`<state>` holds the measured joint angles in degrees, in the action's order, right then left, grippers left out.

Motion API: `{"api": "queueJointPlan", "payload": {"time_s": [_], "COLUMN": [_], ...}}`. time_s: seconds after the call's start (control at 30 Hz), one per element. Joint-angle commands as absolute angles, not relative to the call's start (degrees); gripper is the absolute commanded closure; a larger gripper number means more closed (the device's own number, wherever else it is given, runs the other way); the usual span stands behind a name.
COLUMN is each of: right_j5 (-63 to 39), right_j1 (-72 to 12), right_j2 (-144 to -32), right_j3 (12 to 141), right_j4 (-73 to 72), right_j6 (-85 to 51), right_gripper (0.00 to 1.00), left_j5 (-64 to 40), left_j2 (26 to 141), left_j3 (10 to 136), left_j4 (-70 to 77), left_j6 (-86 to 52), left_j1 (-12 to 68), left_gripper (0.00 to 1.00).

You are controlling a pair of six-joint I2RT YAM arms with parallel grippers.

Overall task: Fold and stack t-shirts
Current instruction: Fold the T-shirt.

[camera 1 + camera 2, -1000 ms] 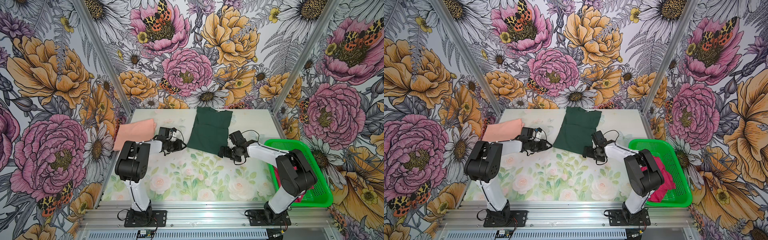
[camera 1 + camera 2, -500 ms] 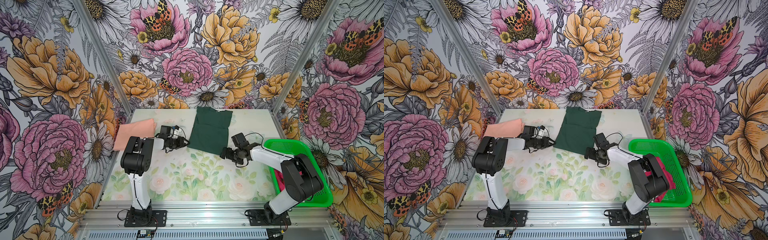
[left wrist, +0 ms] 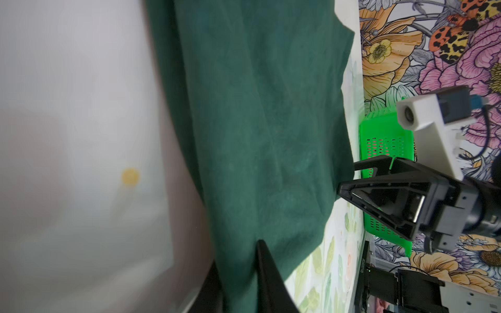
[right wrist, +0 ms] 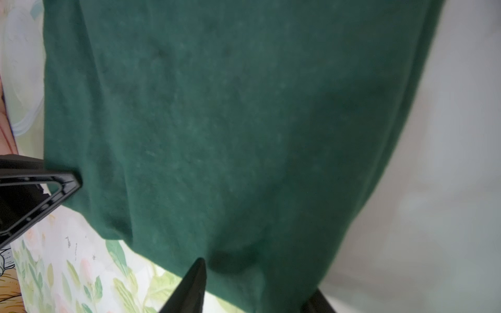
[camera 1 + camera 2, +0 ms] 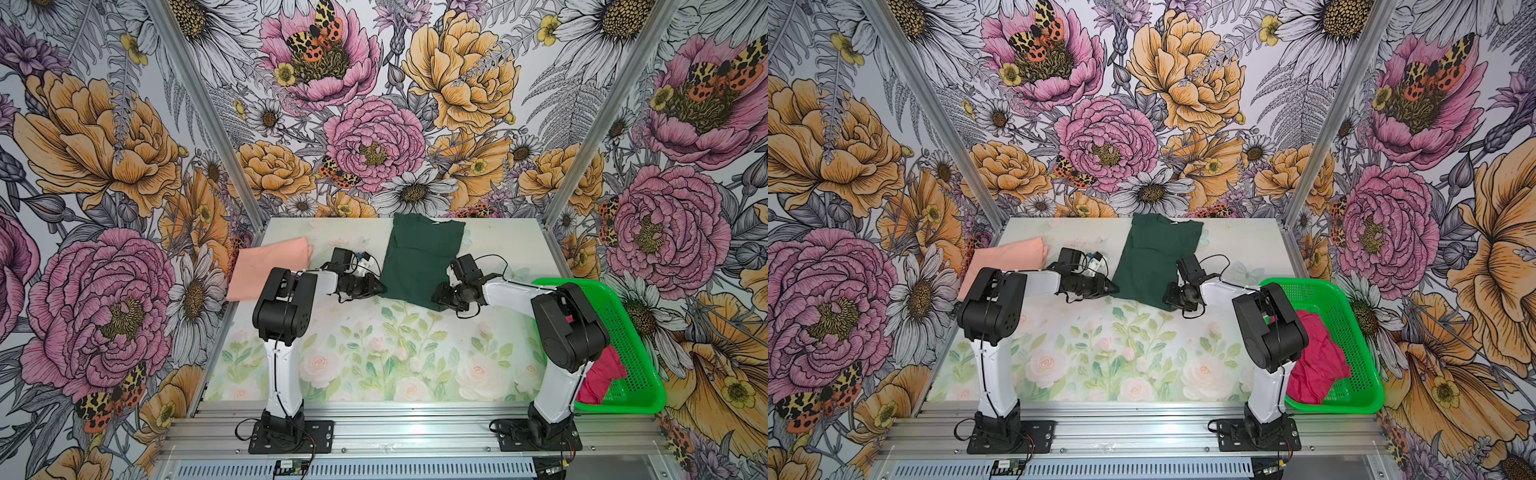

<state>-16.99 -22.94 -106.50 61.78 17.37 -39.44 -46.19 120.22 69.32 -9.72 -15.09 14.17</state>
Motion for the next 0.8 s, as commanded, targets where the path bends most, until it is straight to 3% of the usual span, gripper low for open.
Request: {"api": "queueJointPlan", "payload": {"time_s": [0.0, 0.07, 0.2, 0.43, 0.77], "right_j5": [-19.68, -19.64, -19.67, -18.34, -15.28], "right_j1": [-23.86, -23.84, -23.82, -25.34, -29.71], "right_j2": [-107.79, -106.67, -104.2, -94.77, -83.39], "right_j3": [60.36, 59.15, 57.16, 53.82, 49.09], "right_j4": [19.17, 19.2, 19.54, 24.11, 29.71], "right_j6": [-39.25, -39.29, -39.25, -38.76, -39.61], "right_gripper": [0.74, 0.84, 0.87, 0.87, 0.86], "left_j5": [-48.91, -48.58, -46.07, -37.9, -25.19], "left_j2": [120.38, 119.61, 117.38, 108.43, 89.06], "left_j3": [69.53, 69.05, 67.67, 62.37, 49.49], "left_j4": [-13.15, -13.62, -13.78, -14.59, -14.72], "left_j6": [-13.11, -13.31, -14.86, -19.06, -28.6], "left_j1": [14.77, 14.79, 15.03, 17.71, 30.02], "left_gripper": [1.0, 1.0, 1.0, 1.0, 1.0]}}
